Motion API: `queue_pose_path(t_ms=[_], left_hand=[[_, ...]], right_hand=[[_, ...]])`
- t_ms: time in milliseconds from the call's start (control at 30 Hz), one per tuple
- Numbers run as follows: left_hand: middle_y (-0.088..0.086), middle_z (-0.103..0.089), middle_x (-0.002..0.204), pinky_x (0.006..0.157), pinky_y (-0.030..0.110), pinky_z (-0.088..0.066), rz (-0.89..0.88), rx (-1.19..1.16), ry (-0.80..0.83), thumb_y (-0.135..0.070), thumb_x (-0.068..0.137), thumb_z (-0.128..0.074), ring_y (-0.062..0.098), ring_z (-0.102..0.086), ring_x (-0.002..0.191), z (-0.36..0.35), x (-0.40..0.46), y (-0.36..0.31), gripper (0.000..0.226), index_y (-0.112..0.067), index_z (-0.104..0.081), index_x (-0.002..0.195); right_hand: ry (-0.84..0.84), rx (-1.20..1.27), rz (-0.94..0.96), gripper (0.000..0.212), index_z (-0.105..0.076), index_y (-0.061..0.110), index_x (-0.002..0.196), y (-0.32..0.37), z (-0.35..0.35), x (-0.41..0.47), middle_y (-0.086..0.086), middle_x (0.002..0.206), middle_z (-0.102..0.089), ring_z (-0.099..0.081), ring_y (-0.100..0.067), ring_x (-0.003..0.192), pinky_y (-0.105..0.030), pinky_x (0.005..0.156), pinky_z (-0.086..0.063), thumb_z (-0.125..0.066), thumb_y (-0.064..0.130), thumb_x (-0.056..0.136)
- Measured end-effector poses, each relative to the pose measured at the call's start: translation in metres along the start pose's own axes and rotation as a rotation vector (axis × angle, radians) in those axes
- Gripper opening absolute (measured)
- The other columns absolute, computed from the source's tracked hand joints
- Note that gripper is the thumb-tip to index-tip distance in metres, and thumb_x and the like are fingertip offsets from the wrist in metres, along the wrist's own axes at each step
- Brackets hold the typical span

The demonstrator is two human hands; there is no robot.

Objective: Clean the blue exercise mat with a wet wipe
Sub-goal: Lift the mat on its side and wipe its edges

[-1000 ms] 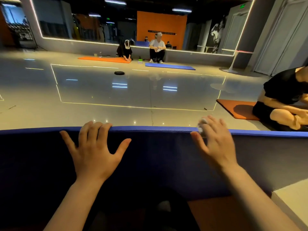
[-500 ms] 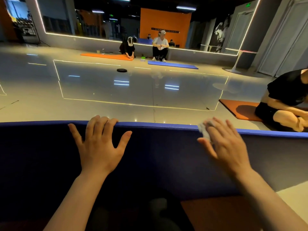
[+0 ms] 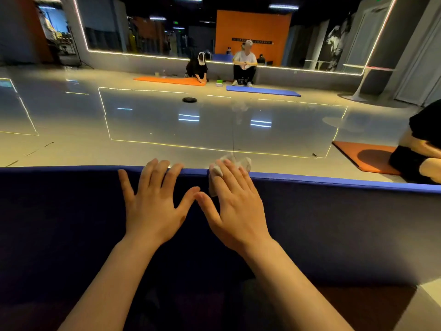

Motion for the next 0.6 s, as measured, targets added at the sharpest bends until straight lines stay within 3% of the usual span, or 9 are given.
queue_pose_path(t_ms=[133, 267, 367, 500, 600], left_hand=[[0.002, -0.038, 0.144, 0.111, 0.061, 0.01, -0.002, -0.017, -0.018, -0.066, 0.088, -0.02, 0.026, -0.023, 0.143, 0.0, 0.001, 0.003, 0.063, -0.03, -0.034, 0.137], [0.004, -0.039, 0.141, 0.11, 0.061, 0.01, -0.009, -0.039, -0.021, -0.065, 0.088, -0.024, 0.029, -0.026, 0.142, -0.002, -0.001, 0.001, 0.064, -0.026, -0.039, 0.136], [0.004, -0.035, 0.144, 0.109, 0.062, 0.011, -0.032, -0.012, 0.011, -0.066, 0.087, -0.022, 0.029, -0.022, 0.143, -0.002, 0.0, 0.002, 0.067, -0.026, -0.033, 0.139], [-0.002, -0.016, 0.153, 0.106, 0.056, 0.023, -0.03, 0.043, 0.049, -0.075, 0.078, -0.005, 0.022, -0.003, 0.147, -0.001, 0.003, 0.002, 0.077, -0.034, -0.011, 0.144], [-0.003, -0.009, 0.156, 0.1, 0.05, 0.033, -0.011, 0.069, 0.057, -0.077, 0.073, 0.002, 0.02, 0.006, 0.147, 0.0, 0.001, 0.0, 0.085, -0.034, -0.006, 0.147]], right_hand=[[0.032, -0.183, 0.053, 0.065, -0.05, 0.012, 0.141, -0.049, 0.021, -0.013, -0.005, 0.147, -0.049, -0.033, -0.02, 0.144, -0.042, 0.12, -0.021, -0.023, 0.056, 0.101], [-0.009, -0.366, -0.04, 0.061, -0.062, 0.008, 0.126, -0.123, 0.059, -0.038, -0.01, 0.13, -0.062, -0.052, -0.029, 0.129, -0.042, 0.113, -0.03, -0.025, 0.051, 0.103], [-0.06, -0.418, -0.148, 0.066, -0.065, 0.006, 0.117, -0.163, 0.079, -0.05, -0.012, 0.122, -0.066, -0.056, -0.031, 0.122, -0.043, 0.108, -0.032, -0.02, 0.052, 0.103], [-0.226, -0.23, -0.307, 0.074, -0.064, 0.0, 0.115, -0.147, 0.058, -0.046, -0.018, 0.123, -0.063, -0.049, -0.036, 0.128, -0.047, 0.112, -0.029, -0.021, 0.058, 0.1], [-0.267, -0.128, -0.273, 0.071, -0.064, 0.003, 0.11, -0.106, 0.034, -0.03, -0.013, 0.12, -0.062, -0.048, -0.033, 0.128, -0.049, 0.116, -0.024, -0.025, 0.06, 0.098]])
Point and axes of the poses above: each hand's wrist, its own x-axis towards the middle knuckle, its own z-axis out of the back of the hand, y = z × x, the point moved 2 cm from there along x, towards the middle knuckle
